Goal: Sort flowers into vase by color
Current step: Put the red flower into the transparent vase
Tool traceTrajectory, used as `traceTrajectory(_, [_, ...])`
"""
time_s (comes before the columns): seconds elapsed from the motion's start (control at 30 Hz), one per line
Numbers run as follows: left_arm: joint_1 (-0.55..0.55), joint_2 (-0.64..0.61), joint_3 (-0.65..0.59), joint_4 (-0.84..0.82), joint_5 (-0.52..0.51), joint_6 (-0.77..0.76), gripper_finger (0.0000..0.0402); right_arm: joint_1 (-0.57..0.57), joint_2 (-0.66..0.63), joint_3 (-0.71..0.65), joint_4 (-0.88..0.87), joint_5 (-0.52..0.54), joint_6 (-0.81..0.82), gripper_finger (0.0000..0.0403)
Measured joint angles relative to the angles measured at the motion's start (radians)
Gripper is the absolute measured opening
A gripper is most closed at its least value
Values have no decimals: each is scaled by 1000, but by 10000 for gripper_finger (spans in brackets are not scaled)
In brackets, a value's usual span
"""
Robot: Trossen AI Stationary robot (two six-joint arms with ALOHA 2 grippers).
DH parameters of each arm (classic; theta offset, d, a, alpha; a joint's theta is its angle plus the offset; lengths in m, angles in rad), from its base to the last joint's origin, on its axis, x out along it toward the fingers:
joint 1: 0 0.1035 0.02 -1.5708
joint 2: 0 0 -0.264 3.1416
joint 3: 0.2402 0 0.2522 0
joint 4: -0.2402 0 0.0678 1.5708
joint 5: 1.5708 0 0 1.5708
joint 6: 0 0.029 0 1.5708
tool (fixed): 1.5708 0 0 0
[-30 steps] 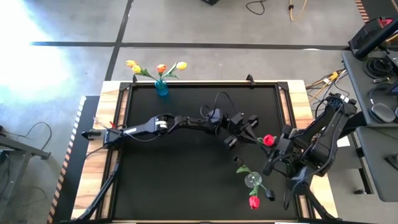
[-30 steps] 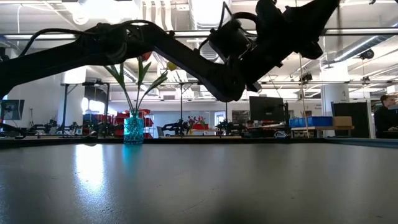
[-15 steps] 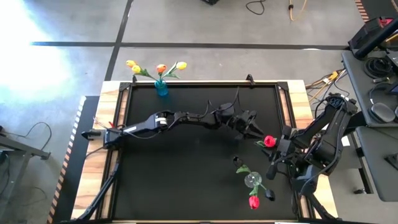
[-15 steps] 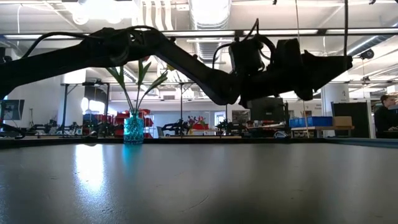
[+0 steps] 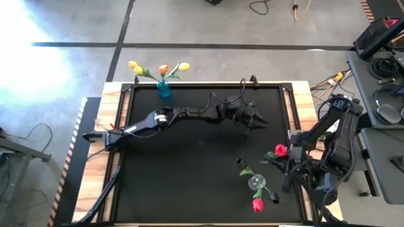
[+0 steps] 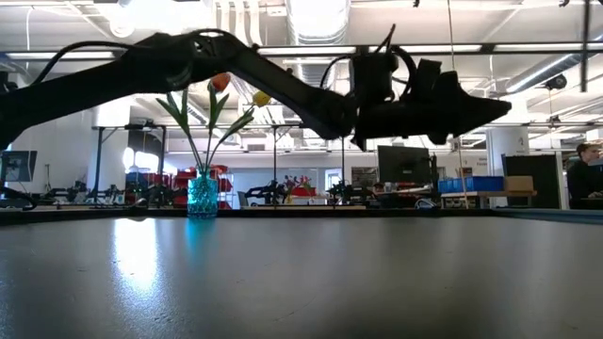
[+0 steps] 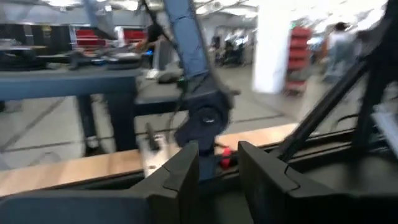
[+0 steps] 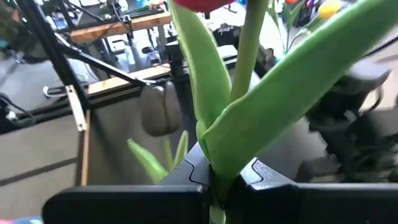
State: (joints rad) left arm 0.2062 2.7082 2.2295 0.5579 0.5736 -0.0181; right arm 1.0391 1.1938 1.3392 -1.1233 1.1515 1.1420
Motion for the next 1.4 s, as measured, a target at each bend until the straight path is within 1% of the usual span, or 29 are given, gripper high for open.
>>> traceTrajectory(0.13, [-1, -32, -2, -128, -56, 101, 87, 28, 2, -18, 0, 0, 83, 9])
traceTrajectory(0.2, [-5, -45, -17, -156, -76, 137, 82, 38, 2, -20, 3, 9, 122, 9])
traceTrajectory(0.33, [-10, -79, -82, -129, -122, 164, 68, 53, 2, -20, 8, 28, 189, 9])
traceTrajectory(0.43, [-11, -97, -145, -73, -141, 163, 57, 54, 13, -20, 8, 25, 228, 9])
traceTrajectory(0.6, [-10, -158, -279, -11, -170, 163, 48, 62, 40, -18, 21, -17, 257, 9])
traceTrajectory(0.73, [-10, -236, -405, 44, -230, 189, 48, 70, 62, -3, 38, -25, 260, 9])
traceTrajectory(0.97, [-9, -393, -672, 184, -344, 205, 47, 70, 102, 14, 36, -34, 248, 9])
traceTrajectory(1.13, [-8, -486, -830, 203, -415, 223, 47, 69, 128, 14, 28, -47, 198, 9])
traceTrajectory(1.27, [-8, -544, -927, 252, -438, 222, 47, 69, 155, 14, 25, -59, 178, 9])
traceTrajectory(1.4, [-8, -576, -1007, 317, -445, 193, 47, 69, 184, 14, 24, -76, 174, 9])
